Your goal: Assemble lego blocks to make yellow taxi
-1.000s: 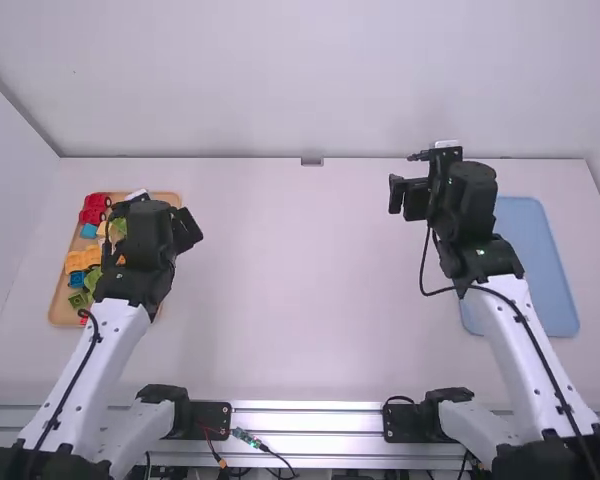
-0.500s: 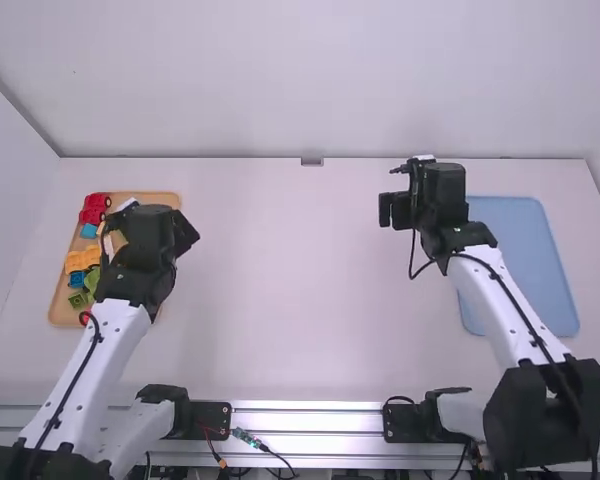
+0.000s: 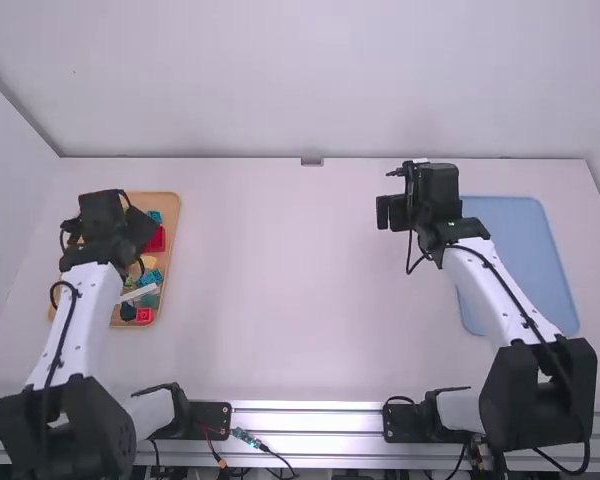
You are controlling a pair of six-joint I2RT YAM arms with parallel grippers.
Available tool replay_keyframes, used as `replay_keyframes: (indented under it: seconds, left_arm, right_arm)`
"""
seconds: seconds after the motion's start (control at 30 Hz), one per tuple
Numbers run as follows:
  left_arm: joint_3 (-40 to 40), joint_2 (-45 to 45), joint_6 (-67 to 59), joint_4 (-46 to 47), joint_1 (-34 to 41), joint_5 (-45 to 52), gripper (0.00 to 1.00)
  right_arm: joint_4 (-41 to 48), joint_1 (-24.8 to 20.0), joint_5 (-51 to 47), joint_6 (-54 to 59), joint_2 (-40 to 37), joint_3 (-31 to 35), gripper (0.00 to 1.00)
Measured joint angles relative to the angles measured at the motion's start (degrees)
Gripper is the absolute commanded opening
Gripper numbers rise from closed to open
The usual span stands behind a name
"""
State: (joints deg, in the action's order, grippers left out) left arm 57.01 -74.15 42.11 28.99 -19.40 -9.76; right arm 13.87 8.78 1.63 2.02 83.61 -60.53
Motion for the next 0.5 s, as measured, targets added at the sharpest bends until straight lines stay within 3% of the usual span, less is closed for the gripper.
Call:
replay_keyframes:
  seconds: [0.1, 0.33, 0.5]
  left_arm:
    - [4.5, -3.9, 0.6, 3.1, -2.5, 1.0, 0.99]
    - [24.8, -22.7, 2.0, 14.4, -10.6, 4.8, 0.99]
    - [33.9, -33.1, 2.4, 17.7, -13.7, 7.2, 0.99]
  right_arm:
    - [0.0, 0.0, -0.1, 0.1, 0.0, -0.1, 0.99]
    - [0.0, 0.0, -0.1, 1.0, 0.0, -0.2, 0.99]
    - [0.1, 0.0, -0.2, 1.3, 0.0, -0.2, 0.99]
